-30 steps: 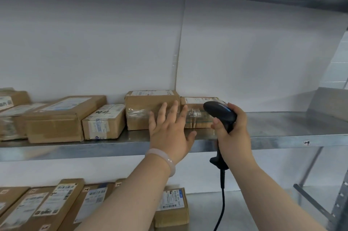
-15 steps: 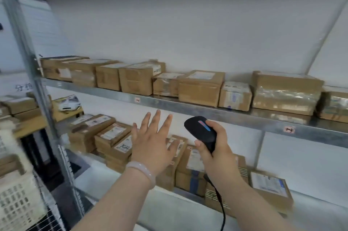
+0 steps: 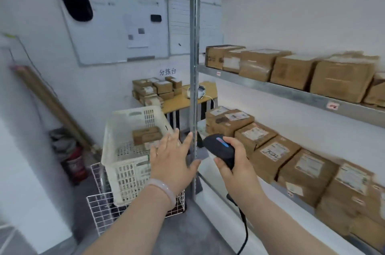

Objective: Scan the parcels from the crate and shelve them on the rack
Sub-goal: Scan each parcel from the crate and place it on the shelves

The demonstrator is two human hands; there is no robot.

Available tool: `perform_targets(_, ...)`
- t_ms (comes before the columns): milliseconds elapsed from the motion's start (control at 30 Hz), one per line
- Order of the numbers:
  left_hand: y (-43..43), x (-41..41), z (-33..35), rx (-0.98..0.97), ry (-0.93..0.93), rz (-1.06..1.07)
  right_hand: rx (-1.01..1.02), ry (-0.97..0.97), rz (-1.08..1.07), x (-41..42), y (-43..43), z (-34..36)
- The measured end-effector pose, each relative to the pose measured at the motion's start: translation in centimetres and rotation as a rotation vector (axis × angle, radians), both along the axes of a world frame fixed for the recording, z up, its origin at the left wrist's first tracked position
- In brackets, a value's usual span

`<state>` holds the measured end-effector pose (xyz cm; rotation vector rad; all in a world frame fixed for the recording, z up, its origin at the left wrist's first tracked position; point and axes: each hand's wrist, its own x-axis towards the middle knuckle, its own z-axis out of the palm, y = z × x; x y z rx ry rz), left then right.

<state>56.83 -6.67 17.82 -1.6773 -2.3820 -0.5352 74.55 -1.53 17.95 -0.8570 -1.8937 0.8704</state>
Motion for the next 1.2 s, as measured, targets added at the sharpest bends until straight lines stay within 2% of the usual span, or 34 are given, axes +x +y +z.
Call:
perform_targets(367,1.2,-12.8,-4.6,-0.077,-0.095,0.172,-0.081,-0.046,0.144,-13.7,4.7,-4.2)
perform_targets(667,9.7,-22.3,-6.6,-0.156,-0.189,0.245,-0.178,-0.075,0.195,-23.8,14.8,-6.9)
perform_targets(967,16.8,-31.9,-9.8,-0.225,-0.263,0.285,-0.146,-0.195,0.209,-33.7,22.6,-8.9)
perform_targets(1200,22.6,-42.1,-13.7,-0.292,-0.329,0.257,-0.195,-0.238,0.133,-43.5,28.6,-11.5)
